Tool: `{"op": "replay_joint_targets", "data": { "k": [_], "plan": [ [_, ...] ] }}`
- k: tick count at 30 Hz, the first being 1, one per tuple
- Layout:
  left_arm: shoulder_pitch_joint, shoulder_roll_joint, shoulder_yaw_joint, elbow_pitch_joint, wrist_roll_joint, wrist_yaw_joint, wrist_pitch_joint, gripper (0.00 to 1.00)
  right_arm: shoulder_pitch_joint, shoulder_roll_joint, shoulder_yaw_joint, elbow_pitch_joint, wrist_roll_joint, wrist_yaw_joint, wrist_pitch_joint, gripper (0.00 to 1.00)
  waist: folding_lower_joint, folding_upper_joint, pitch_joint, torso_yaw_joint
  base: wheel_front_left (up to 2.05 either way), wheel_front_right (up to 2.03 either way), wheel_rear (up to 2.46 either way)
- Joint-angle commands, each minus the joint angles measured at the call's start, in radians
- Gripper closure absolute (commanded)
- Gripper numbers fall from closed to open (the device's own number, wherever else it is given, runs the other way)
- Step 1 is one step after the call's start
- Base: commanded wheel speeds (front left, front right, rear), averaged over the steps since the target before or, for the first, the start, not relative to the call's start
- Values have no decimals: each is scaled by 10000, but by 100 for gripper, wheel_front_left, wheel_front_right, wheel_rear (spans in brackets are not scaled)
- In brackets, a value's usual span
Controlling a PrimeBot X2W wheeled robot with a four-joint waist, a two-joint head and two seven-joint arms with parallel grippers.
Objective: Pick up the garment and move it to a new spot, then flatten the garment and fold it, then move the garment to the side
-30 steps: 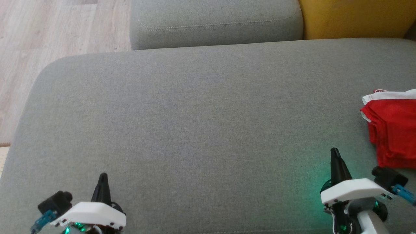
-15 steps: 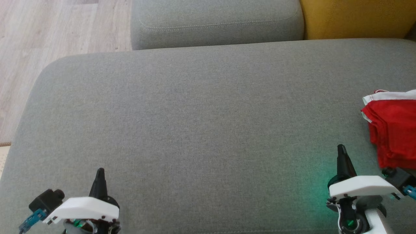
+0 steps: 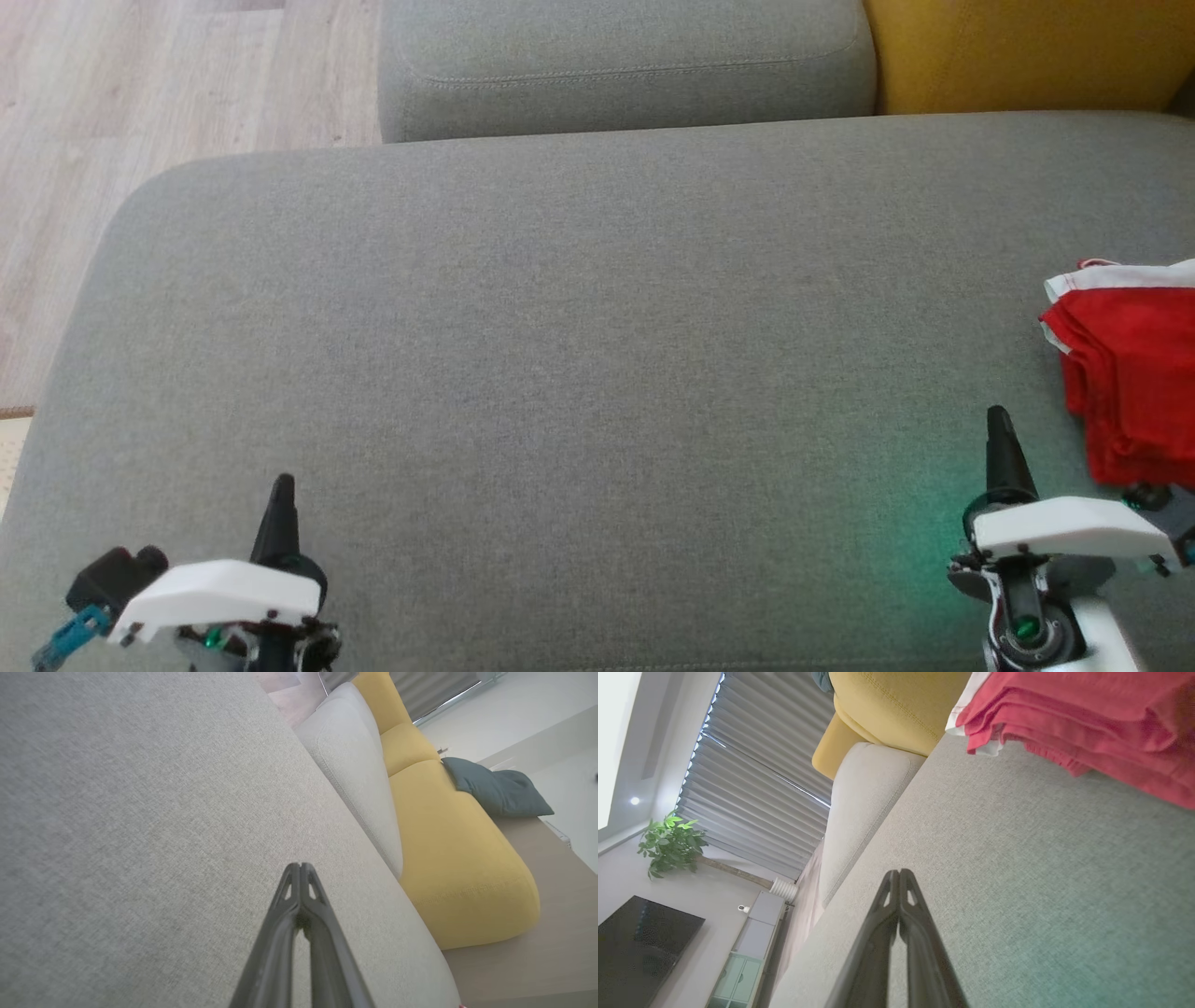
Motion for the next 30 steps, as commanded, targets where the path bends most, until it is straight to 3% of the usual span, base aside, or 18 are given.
{"op": "replay_joint_targets", "data": {
  "k": [1, 30],
  "plan": [
    [-587, 117, 287, -385, -357, -96, 102, 100, -217, -36, 40, -471, 368, 39, 120, 100, 0, 0, 0, 5, 0, 0, 0],
    [-891, 147, 735, -635, -3606, -547, 926, 100, -90, -34, -375, -1287, 3574, 54, 924, 100, 0, 0, 5, 75, 0, 0, 0]
  ]
}}
